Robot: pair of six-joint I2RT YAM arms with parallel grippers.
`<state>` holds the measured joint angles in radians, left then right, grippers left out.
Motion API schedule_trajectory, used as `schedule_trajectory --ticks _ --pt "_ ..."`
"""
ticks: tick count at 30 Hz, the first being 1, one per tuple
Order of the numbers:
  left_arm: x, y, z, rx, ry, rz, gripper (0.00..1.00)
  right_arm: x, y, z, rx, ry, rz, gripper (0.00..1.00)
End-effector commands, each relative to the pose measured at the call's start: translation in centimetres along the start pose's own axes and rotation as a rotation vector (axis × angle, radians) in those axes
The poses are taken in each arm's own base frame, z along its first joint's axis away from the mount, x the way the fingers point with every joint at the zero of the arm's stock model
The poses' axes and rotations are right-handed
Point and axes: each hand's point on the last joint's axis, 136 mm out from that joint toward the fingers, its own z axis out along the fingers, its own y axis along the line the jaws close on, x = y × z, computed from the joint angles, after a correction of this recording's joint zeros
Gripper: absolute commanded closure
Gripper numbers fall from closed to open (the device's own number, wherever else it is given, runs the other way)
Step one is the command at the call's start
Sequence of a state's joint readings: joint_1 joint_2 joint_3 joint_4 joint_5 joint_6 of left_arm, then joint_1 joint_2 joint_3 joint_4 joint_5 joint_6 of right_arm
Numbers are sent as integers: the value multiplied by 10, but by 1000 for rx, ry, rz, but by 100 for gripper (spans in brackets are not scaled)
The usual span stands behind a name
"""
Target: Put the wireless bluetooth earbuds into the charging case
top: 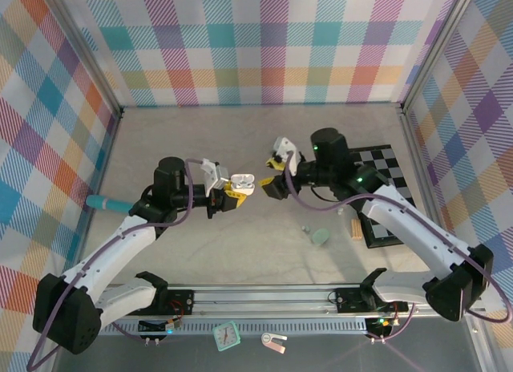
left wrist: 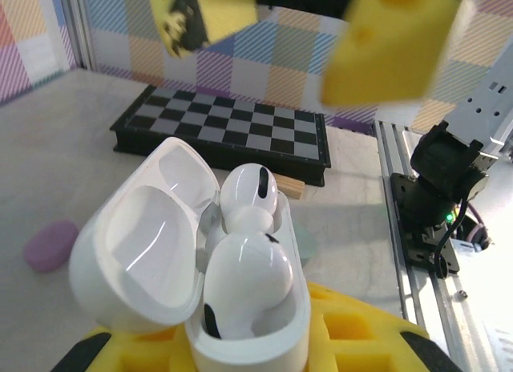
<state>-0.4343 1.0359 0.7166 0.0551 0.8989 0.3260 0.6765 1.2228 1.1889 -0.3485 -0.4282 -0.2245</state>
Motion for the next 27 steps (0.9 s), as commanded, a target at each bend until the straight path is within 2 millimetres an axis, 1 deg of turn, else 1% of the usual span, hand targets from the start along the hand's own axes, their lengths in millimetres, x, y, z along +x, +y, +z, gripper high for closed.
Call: schedule_trajectory --ticks 1,4,7,9,12,16,22,27 --pt "-3 -12 -1 23 -21 138 98 -24 1 -2 -58 -99 164 36" --pt "0 -15 -2 18 4 197 100 -27 -8 1 -83 -80 267 35" --pt "6 -13 -4 2 57 246 100 -26 -16 10 -83 -28 324 34" --pt "6 -14 -4 8 74 266 100 -22 -20 19 -94 30 355 34" --pt "3 -15 -4 8 70 278 100 -15 -19 29 -132 94 366 33" --pt "1 -15 -4 7 66 280 100 -1 -18 36 -144 170 320 31" --pt "-1 -12 -2 -3 52 266 100 15 -7 42 -206 249 261 30" --pt "-3 -12 -1 -5 44 260 100 20 6 40 -248 278 212 29"
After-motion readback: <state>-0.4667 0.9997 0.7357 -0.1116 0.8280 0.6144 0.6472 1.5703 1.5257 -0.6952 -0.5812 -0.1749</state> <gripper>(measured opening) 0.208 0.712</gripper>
